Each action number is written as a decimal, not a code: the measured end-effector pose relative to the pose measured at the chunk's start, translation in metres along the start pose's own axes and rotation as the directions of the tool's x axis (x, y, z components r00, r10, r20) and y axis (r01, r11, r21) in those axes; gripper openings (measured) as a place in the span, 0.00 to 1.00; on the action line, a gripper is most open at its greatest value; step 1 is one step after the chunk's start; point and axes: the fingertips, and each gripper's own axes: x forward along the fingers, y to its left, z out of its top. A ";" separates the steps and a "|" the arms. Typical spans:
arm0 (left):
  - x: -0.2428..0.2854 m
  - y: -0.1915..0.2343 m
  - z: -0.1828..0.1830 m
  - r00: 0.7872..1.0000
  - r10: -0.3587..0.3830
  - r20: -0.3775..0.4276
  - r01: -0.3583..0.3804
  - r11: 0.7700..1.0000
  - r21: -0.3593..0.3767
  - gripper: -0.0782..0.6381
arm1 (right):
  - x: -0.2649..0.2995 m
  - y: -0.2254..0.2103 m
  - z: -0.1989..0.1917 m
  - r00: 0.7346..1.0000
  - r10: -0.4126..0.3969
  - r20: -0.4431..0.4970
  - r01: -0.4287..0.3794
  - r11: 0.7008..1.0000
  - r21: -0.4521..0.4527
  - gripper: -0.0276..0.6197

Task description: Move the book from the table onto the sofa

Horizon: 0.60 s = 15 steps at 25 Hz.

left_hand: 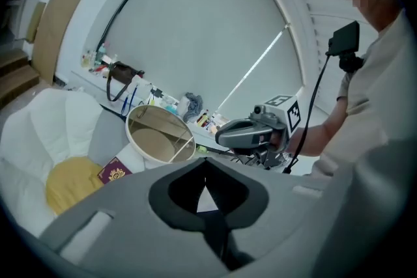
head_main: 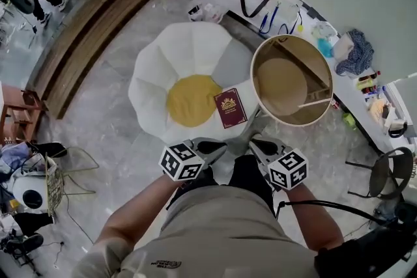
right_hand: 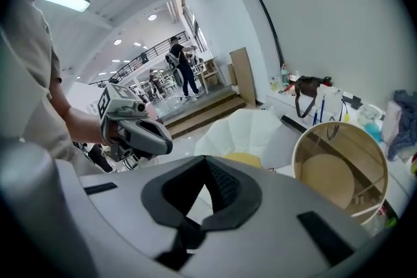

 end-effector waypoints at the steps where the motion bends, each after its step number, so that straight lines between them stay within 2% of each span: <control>1: -0.006 -0.008 0.009 1.000 0.000 0.005 0.000 0.999 0.033 0.12 | -0.005 0.005 0.008 1.000 -0.005 0.011 0.006 1.000 -0.016 0.06; 3: -0.019 -0.025 0.020 1.000 0.003 0.015 -0.004 0.996 0.085 0.12 | -0.016 0.018 0.018 1.000 -0.011 0.020 0.012 0.999 -0.045 0.06; 8: -0.044 -0.067 0.036 0.999 -0.033 0.021 0.030 0.986 0.162 0.12 | -0.041 0.049 0.033 0.998 -0.023 0.052 0.027 0.997 -0.072 0.06; 12: -0.061 -0.072 0.044 0.999 -0.020 0.036 0.012 0.976 0.215 0.12 | -0.046 0.066 0.046 0.996 -0.032 0.084 0.040 0.995 -0.089 0.06; 15: -0.070 -0.072 0.045 0.999 -0.013 0.052 0.002 0.977 0.215 0.12 | -0.048 0.076 0.053 0.995 -0.035 0.098 0.044 0.994 -0.096 0.06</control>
